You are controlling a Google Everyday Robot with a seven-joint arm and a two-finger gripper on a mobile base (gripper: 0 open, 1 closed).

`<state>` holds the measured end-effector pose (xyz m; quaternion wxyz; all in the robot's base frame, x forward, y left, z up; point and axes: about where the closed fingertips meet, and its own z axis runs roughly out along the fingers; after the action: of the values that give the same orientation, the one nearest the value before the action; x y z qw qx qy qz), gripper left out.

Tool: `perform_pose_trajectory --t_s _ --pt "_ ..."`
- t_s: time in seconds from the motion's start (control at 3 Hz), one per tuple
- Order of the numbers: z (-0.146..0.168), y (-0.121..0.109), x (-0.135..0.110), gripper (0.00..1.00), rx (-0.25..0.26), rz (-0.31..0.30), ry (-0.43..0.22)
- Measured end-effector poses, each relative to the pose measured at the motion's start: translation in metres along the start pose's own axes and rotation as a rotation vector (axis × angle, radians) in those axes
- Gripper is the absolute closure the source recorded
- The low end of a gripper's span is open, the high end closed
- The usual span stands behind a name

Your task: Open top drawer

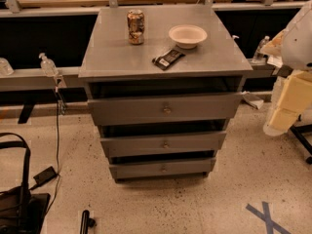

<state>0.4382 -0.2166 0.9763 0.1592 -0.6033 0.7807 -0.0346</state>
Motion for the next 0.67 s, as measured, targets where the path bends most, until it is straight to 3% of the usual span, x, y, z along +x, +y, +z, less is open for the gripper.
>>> perform_pose_trajectory --t_s 0.33,0.67 --pt "0.003 -0.002 -0.003 0.0 0.013 -0.015 -0.006" --pt "0.026 -0.006 -0.018 0.0 0.052 -0.111 -0.023"
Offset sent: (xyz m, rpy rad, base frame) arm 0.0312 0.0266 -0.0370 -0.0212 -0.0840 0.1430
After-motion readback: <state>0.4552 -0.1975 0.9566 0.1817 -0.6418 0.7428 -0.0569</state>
